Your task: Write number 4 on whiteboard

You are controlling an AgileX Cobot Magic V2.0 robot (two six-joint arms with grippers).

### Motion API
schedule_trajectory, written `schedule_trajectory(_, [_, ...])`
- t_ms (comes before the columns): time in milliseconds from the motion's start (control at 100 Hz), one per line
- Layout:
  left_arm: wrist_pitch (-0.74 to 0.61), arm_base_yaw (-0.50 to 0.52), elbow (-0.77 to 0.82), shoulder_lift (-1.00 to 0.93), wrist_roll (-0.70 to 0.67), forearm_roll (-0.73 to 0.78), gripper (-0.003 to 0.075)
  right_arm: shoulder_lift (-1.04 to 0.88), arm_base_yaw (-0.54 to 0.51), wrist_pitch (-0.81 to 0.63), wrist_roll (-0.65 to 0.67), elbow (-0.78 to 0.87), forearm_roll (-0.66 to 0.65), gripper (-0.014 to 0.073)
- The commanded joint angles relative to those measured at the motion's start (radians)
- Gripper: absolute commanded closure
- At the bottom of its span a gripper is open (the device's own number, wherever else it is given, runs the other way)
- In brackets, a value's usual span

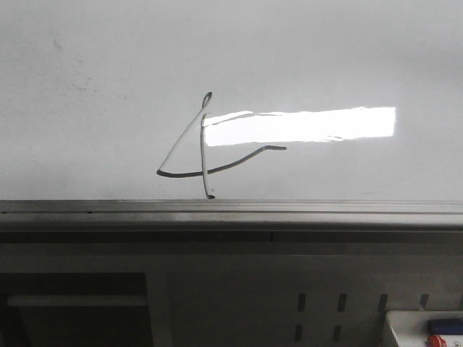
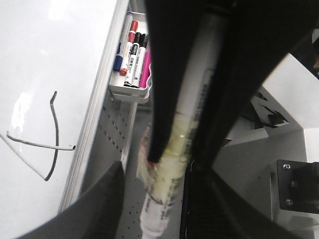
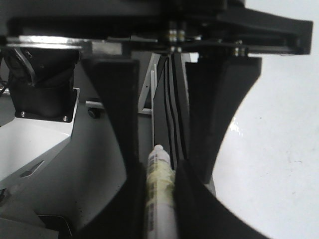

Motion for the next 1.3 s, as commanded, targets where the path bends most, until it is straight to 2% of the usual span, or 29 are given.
schedule_trajectory(0, [-0.049,-0.007,-0.032,-0.003,-0.011,-0.033,0.0428,-0.020,0.002,-0.063,-0.010,-0.036,0.025,0.0638])
schedule_trajectory(350, [-0.004,-0.007,-0.032,0.001,-0.011,0.036,0.0544,-0.020,0.002,-0.084,-0.010,-0.036,0.025,0.0638])
schedule_trajectory(940, [-0.081,-0.007,-0.032,0.001,-0.011,0.014,0.0549,-0.020,0.002,-0.085,-0.010,-0.036,0.025,0.0638])
schedule_trajectory(1100, [-0.088,-0.007,-0.032,0.001,-0.011,-0.008,0.0632,-0.020,0.002,-0.086,-0.010,-0.036,0.027,0.0634])
schedule_trajectory(1200, [-0.096,-0.007,-0.032,0.001,-0.011,-0.008,0.0710,-0.020,0.002,-0.091,-0.010,-0.036,0.029,0.0571])
schedule_trajectory(1250, [-0.100,-0.007,-0.032,0.001,-0.011,-0.008,0.0742,-0.020,0.002,-0.101,-0.010,-0.036,0.029,0.0497])
schedule_trajectory(1290, [-0.105,-0.007,-0.032,0.001,-0.011,-0.008,0.0740,-0.020,0.002,-0.113,-0.010,-0.036,0.029,0.0447])
